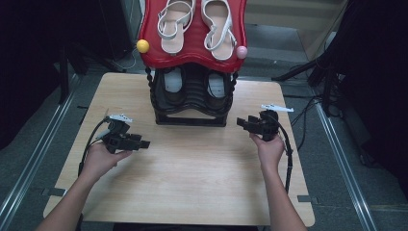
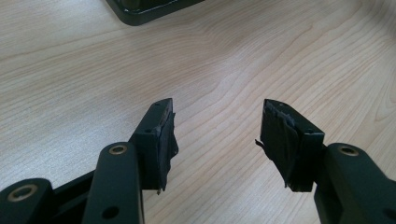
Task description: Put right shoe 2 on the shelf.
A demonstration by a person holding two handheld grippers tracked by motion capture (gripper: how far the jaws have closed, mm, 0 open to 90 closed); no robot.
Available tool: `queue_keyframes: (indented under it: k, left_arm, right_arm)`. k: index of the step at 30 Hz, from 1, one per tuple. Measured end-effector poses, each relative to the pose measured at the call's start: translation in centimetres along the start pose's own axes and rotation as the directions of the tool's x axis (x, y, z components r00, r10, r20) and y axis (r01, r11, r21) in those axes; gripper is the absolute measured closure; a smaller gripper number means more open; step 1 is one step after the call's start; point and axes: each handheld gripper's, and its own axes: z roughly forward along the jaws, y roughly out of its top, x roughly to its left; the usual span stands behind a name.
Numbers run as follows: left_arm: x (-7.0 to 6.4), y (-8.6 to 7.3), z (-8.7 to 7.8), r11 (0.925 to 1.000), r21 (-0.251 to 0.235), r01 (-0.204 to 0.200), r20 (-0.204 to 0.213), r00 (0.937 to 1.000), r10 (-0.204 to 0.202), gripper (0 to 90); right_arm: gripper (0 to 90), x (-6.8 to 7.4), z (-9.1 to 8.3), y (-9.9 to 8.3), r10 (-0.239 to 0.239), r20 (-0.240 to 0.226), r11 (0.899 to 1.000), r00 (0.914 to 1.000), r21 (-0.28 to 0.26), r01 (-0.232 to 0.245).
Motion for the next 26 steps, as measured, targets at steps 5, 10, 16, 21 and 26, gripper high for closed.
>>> queue_keyframes:
  k: [5,10,16,21,26]
  left_arm:
    - [-0.08,-0.02,0.12,1.0000,0.004,-0.002,0.001,1.0000,0.002,44.8]
    - [-0.04,-0.03,0.20,0.9999,0.009,-0.006,0.000,1.0000,0.006,44.5]
    - [-0.02,-0.05,0.24,1.0000,0.006,-0.006,0.004,1.0000,0.006,44.0]
    - [0.00,-0.04,0.32,1.0000,0.006,0.000,0.008,1.0000,0.000,43.2]
    - [0.18,0.02,0.53,0.9995,0.014,0.027,0.030,0.9992,-0.027,41.5]
  right_arm:
    - [40.3,-0.40,-0.26,-0.08,0.016,0.000,1.000,0.9999,-0.007,-0.016]
    - [40.3,-0.45,-0.19,-0.22,0.016,0.000,1.000,0.9999,-0.002,-0.016]
    - [40.3,-0.40,-0.14,-0.28,0.021,-0.001,1.000,0.9998,0.002,-0.021]
    - [40.3,-0.26,0.15,-0.49,0.008,-0.001,1.000,1.0000,0.008,-0.008]
    - [39.6,-0.17,0.38,-0.63,0.006,-0.005,1.000,1.0000,0.023,-0.006]
